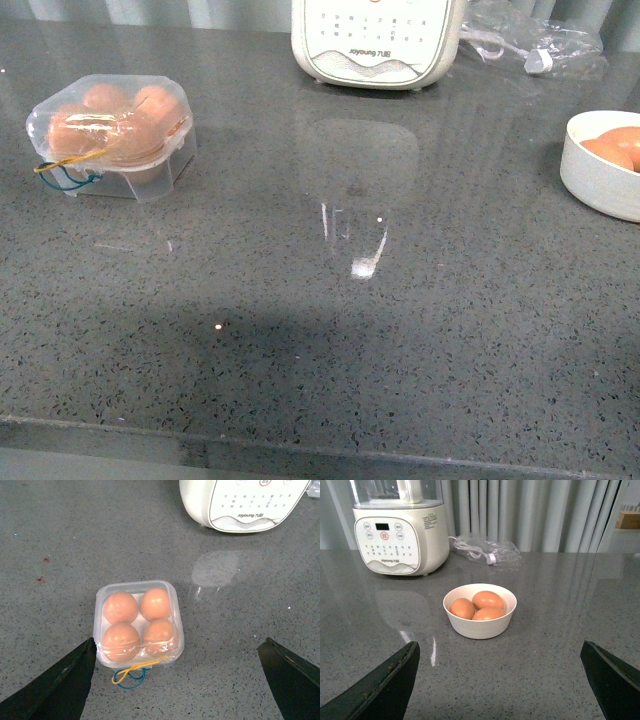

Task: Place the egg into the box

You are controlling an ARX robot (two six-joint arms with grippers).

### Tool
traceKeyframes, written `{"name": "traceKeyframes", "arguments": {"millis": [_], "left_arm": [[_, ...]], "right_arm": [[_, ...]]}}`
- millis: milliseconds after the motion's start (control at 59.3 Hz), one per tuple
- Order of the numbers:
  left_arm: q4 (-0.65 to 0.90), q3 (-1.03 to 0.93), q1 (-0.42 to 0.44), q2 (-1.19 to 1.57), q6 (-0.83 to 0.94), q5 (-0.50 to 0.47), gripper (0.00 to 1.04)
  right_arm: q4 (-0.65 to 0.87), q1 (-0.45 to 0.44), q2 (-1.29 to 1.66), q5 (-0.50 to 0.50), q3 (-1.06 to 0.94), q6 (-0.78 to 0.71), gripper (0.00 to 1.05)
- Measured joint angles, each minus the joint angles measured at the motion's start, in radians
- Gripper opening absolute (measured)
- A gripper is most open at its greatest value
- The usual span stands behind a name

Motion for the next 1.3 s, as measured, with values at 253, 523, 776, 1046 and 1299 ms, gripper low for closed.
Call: {"name": "traceKeyframes", "arguments": {"millis": [253, 523, 776, 1046, 1299], "left_arm": [[-0.039, -0.068, 0.087, -0.151, 0.031, 0.036, 0.98], [-0.122, -0.138, 0.215, -0.316, 0.093, 0.121, 0.98], [-0.010, -0.280, 0.281, -0.446, 0.091, 0.123, 0.90], [0.314, -0.583, 0.185, -0.623, -0.010, 0.007, 0.27], [0.315, -0.671, 0.185, -0.723, -0.021, 0.005, 0.04]], "right_arm": [[0.000, 0.000, 0.000, 0.000, 0.000, 0.000, 0.97], [0.000, 0.000, 0.000, 0.000, 0.000, 0.000, 0.97], [0.000, 0.000, 0.000, 0.000, 0.000, 0.000, 0.97], [0.000, 0.000, 0.000, 0.000, 0.000, 0.000, 0.97], [0.000, 0.000, 0.000, 0.000, 0.000, 0.000, 0.97]]}}
